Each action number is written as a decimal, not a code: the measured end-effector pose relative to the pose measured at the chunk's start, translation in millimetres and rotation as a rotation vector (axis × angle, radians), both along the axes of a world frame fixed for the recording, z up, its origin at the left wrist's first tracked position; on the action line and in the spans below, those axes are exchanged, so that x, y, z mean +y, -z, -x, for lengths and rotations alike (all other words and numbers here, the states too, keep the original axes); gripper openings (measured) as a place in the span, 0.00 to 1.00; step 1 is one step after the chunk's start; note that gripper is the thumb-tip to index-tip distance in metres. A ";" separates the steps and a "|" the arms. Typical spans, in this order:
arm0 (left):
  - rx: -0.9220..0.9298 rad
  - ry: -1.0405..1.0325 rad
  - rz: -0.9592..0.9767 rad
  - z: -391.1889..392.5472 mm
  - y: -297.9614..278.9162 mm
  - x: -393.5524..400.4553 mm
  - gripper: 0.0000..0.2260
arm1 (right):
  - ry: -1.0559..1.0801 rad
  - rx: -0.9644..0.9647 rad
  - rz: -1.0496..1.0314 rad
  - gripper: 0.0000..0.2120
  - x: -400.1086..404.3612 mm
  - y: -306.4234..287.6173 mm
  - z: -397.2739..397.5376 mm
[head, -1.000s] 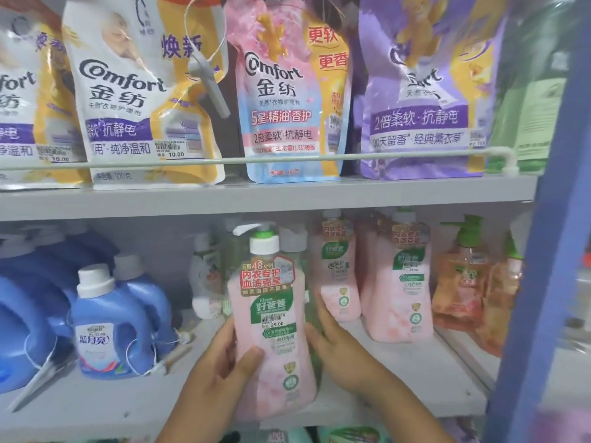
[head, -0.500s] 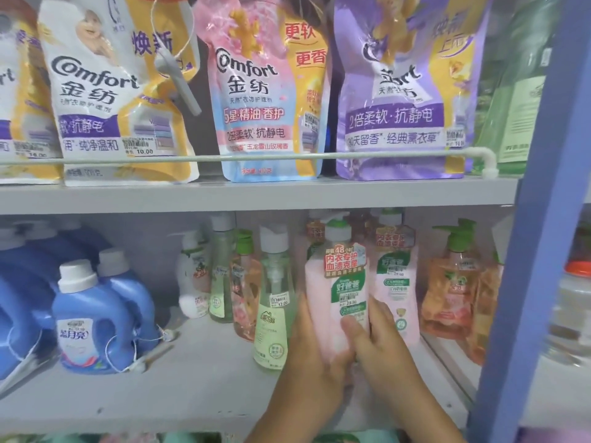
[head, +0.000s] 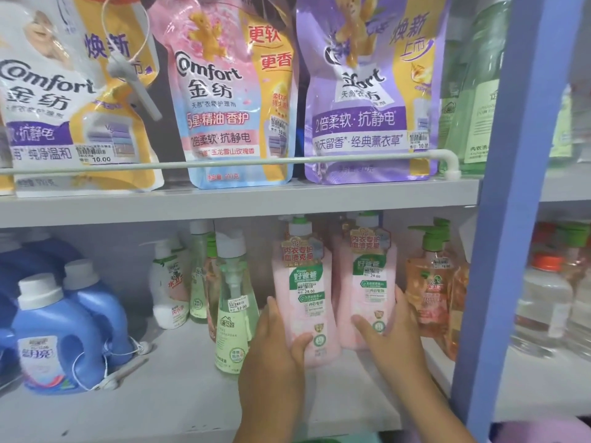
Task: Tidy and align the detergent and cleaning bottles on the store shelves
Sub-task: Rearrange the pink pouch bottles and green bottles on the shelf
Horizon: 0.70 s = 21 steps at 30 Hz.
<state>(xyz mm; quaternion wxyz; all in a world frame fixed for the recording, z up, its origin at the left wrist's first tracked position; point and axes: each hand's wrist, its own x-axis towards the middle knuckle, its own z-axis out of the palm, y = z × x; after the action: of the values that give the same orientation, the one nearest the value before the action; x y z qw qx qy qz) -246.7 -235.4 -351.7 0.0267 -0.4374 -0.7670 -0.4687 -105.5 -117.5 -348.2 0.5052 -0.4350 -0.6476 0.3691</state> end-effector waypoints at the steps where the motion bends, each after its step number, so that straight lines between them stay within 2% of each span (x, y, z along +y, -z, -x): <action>1: 0.009 -0.004 0.002 1.8 0.7 1.5 0.37 | -0.006 0.016 0.012 0.33 0.6 -0.7 -1.1; 5: -0.044 -0.009 -0.057 4.2 5.4 7.7 0.33 | -0.047 0.096 0.070 0.27 -0.7 -2.9 -6.8; 9: -0.095 -0.001 -0.093 3.2 7.4 17.4 0.34 | -0.109 0.193 0.173 0.24 0.0 -4.9 -8.9; 16: -0.121 0.110 -0.116 4.1 -1.5 21.3 0.33 | -0.281 0.528 0.363 0.31 5.0 -4.2 -0.4; 18: -0.030 0.113 -0.209 8.5 -3.7 4.9 0.29 | -0.219 0.473 0.310 0.29 1.9 -0.5 -1.9; 21: -0.017 0.072 -0.455 40.3 -13.2 -27.2 0.17 | 0.141 0.188 -0.042 0.23 -19.3 1.3 -7.8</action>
<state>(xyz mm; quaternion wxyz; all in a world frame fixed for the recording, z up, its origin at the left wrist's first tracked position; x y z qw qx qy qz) -287.0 -262.6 -338.5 0.1014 -0.4432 -0.6258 -0.6338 -97.7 -136.8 -349.5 0.5971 -0.4323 -0.5728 0.3583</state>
